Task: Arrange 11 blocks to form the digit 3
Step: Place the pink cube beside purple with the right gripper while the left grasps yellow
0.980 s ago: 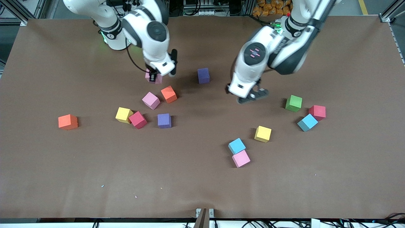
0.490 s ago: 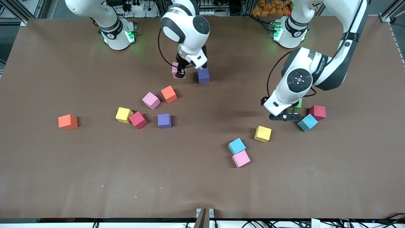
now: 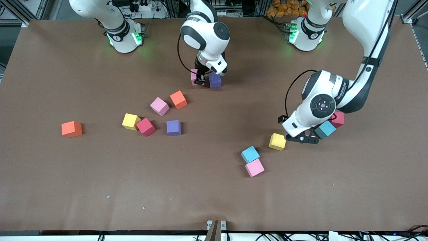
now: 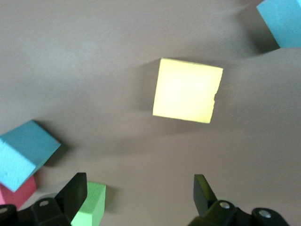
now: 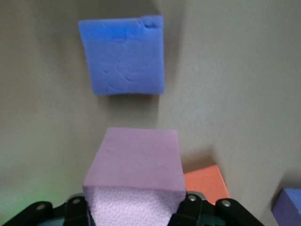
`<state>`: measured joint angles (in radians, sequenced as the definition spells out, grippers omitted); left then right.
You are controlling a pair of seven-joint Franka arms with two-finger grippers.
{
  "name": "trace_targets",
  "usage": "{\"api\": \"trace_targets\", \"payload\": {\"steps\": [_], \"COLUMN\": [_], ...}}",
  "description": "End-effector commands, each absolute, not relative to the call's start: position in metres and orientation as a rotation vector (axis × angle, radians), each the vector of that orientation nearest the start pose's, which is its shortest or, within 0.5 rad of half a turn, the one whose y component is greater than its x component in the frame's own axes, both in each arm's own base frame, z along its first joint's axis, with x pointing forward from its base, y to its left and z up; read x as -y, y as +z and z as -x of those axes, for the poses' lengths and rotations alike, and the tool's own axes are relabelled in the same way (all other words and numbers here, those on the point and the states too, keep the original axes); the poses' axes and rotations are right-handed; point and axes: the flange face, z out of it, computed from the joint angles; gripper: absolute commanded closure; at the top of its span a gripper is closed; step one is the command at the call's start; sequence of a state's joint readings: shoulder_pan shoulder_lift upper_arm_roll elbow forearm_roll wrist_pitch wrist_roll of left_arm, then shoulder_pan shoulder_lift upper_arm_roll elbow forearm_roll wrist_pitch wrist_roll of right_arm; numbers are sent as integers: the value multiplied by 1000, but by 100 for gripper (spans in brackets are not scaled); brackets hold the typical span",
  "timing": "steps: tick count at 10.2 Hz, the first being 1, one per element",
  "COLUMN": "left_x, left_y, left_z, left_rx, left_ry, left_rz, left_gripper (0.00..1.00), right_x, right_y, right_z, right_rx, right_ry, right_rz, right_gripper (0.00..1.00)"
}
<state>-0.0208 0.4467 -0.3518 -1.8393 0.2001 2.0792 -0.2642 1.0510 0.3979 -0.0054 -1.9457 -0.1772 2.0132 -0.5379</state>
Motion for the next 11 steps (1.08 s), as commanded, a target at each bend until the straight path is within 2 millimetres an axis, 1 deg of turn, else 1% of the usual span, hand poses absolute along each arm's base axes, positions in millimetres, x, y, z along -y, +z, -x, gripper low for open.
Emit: {"api": "trace_targets", "payload": {"steps": [1, 2, 3, 6, 7, 8, 9, 10, 11], "left_x": [211, 212, 215, 220, 222, 223, 229, 239, 240], "left_y": [269, 260, 256, 249, 246, 244, 240, 241, 240], "left_z": [-600, -601, -604, -616, -619, -623, -627, -631, -633], "left_rx": [-463, -501, -537, -550, -556, -554, -556, -547, -530], "left_ry": [211, 199, 178, 167, 168, 162, 162, 148, 148], "left_rz": [3016, 2996, 2986, 3001, 3005, 3011, 3020, 3035, 3043], "left_gripper": [0, 0, 0, 0, 0, 0, 0, 0, 0], "right_x": [-507, -510, -517, -527, -533, -536, -536, -536, -536], "right_y": [237, 231, 228, 214, 207, 202, 200, 198, 195], "right_z": [-299, -298, -295, -295, -285, -280, -281, -281, -280], "right_rx": [-2164, -2170, -2183, -2190, -2204, -2207, -2208, -2207, -2204], "right_ry": [-391, -392, -389, -400, -407, -414, -408, -413, -418], "right_rz": [-1890, -1882, -1867, -1851, -1827, -1811, -1796, -1795, -1795], "right_gripper": [81, 81, 81, 81, 81, 81, 81, 80, 80]}}
